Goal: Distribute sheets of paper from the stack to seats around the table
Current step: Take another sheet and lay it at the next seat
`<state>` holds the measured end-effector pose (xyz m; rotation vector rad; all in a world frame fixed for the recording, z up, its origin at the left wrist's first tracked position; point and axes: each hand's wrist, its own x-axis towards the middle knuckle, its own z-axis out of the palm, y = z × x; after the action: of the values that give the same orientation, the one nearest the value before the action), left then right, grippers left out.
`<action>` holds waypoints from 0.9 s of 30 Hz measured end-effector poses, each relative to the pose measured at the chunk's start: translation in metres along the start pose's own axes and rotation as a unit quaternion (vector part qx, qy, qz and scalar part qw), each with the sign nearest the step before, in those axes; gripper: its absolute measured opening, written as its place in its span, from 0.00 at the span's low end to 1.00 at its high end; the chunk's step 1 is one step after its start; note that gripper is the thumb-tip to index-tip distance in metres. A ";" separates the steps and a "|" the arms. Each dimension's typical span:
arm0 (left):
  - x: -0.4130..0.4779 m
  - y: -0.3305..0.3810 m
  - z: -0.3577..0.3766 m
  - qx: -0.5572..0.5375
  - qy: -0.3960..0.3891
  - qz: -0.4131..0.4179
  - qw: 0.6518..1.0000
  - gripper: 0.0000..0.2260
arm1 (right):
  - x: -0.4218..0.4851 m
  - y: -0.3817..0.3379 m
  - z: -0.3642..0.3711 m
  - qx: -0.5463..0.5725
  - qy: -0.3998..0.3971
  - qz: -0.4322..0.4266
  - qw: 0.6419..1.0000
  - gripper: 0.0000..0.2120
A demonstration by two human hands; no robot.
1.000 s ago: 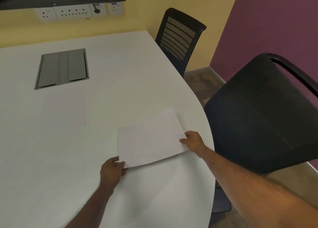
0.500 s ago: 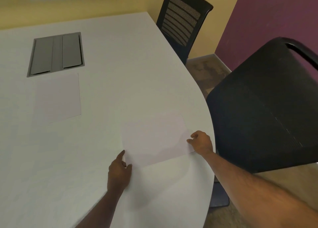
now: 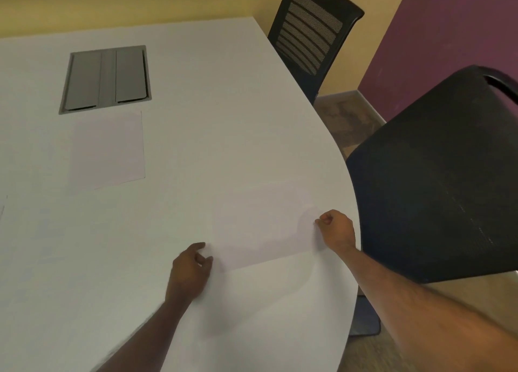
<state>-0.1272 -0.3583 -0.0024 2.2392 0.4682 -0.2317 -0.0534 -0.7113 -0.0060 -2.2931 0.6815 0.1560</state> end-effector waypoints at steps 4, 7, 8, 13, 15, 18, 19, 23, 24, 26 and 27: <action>0.014 -0.022 -0.043 0.009 0.025 0.002 1.000 0.11 | -0.016 -0.029 0.013 0.021 0.019 -0.051 0.998 0.07; 0.025 -0.040 -0.081 0.022 0.048 0.003 0.999 0.08 | -0.030 -0.057 0.031 0.042 0.031 -0.091 0.994 0.10; 0.028 -0.046 -0.095 0.027 0.055 0.001 0.998 0.07 | -0.035 -0.068 0.039 0.046 0.032 -0.104 0.993 0.10; 0.045 -0.077 -0.164 0.034 0.091 -0.019 0.995 0.05 | -0.060 -0.129 0.088 0.084 0.008 -0.145 0.986 0.10; 0.055 -0.088 -0.187 0.036 0.105 -0.015 0.994 0.05 | -0.069 -0.153 0.111 0.099 -0.005 -0.153 0.983 0.12; 0.071 -0.101 -0.215 0.045 0.116 -0.010 0.992 0.06 | -0.083 -0.184 0.146 0.115 -0.020 -0.164 0.979 0.12; 0.077 -0.104 -0.222 0.051 0.115 -0.008 0.992 0.07 | -0.087 -0.193 0.158 0.119 -0.026 -0.164 0.979 0.11; 0.110 -0.112 -0.251 0.067 0.100 0.013 0.993 0.08 | -0.099 -0.231 0.199 0.125 -0.052 -0.169 0.976 0.11; 0.118 -0.114 -0.258 0.072 0.095 0.017 0.993 0.08 | -0.099 -0.241 0.208 0.121 -0.056 -0.172 0.976 0.11; 0.137 -0.118 -0.271 0.084 0.091 0.028 0.992 0.08 | -0.098 -0.261 0.225 0.109 -0.059 -0.182 0.975 0.10; 0.146 -0.121 -0.278 0.088 0.093 0.034 0.991 0.09 | -0.096 -0.272 0.232 0.104 -0.058 -0.187 0.975 0.10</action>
<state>-0.0396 -0.0376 0.0478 2.4583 0.4848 -0.0299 0.0245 -0.3506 0.0211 -2.1462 0.1865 0.0380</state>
